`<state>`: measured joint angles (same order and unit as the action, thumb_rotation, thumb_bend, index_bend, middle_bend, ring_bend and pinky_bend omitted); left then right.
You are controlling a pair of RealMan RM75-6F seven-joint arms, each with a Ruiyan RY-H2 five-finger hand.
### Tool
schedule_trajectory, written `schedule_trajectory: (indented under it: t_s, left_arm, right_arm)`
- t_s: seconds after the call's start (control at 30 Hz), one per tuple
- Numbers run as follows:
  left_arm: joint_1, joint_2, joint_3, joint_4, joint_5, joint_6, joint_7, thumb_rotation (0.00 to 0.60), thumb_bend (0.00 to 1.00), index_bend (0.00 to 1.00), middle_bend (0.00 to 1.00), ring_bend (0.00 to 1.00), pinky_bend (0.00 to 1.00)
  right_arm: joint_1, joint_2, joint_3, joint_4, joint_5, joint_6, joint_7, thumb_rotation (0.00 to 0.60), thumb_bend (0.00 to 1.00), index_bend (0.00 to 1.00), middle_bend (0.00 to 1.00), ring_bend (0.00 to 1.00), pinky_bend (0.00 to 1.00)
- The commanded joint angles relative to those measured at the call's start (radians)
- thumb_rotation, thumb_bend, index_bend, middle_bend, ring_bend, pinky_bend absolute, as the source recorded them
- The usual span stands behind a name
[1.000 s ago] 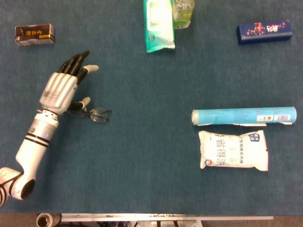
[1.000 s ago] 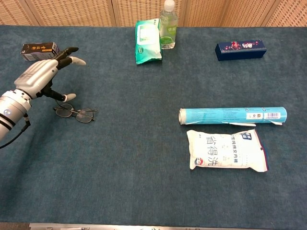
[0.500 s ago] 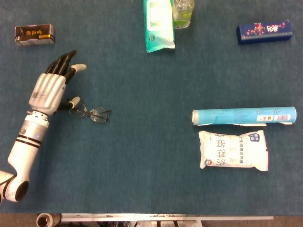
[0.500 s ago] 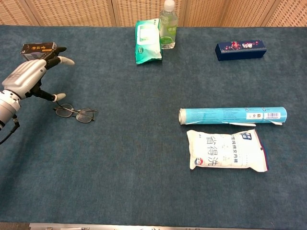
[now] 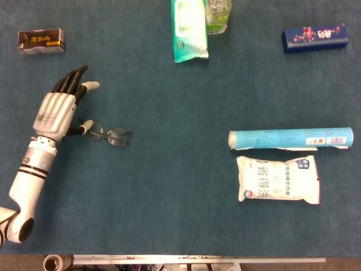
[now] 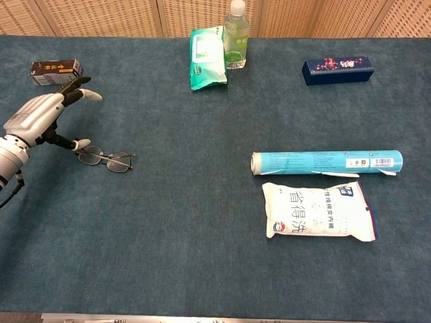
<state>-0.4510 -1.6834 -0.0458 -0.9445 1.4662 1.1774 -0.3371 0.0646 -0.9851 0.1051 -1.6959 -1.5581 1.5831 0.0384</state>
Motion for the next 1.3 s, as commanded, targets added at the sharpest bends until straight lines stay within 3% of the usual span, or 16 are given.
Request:
schedule_trajectory:
  t_s: [0.03,0.37,0.53,0.77,1.07,1.3]
  left_arm:
    - [0.002,-0.011,0.001,0.019,-0.001,-0.006,-0.012,0.600,0.20,0.20,0.00,0.00,0.12]
    - [0.003,-0.047,0.009,0.079,0.004,-0.021,-0.047,0.600,0.20,0.20,0.00,0.00,0.12]
    - [0.013,-0.018,0.009,0.039,0.028,0.032,-0.042,0.600,0.20,0.20,0.00,0.00,0.12]
    - [0.041,0.141,0.015,-0.201,0.080,0.149,0.107,0.600,0.20,0.20,0.00,0.00,0.12]
    - [0.119,0.413,0.043,-0.559,0.080,0.231,0.491,0.600,0.20,0.20,0.00,0.00,0.12]
    - [0.197,0.488,0.059,-0.629,0.042,0.289,0.577,0.600,0.20,0.20,0.00,0.00,0.12]
  right_arm:
    - [0.000,0.000,0.000,0.000,0.000,0.001,0.000,0.600,0.32,0.39,0.37,0.22,0.37]
    - [-0.002,0.002,0.000,-0.002,-0.003,0.005,0.002,0.600,0.32,0.39,0.37,0.22,0.37]
    - [-0.001,0.000,0.001,0.000,-0.001,0.003,0.002,0.600,0.32,0.39,0.37,0.22,0.37]
    - [0.009,-0.013,-0.005,0.006,0.002,-0.021,-0.020,0.600,0.32,0.39,0.37,0.22,0.37]
    - [0.017,-0.036,-0.009,0.019,0.012,-0.043,-0.057,0.600,0.32,0.39,0.37,0.22,0.37]
    - [0.027,-0.055,-0.010,0.031,0.029,-0.067,-0.084,0.600,0.32,0.39,0.37,0.22,0.37]
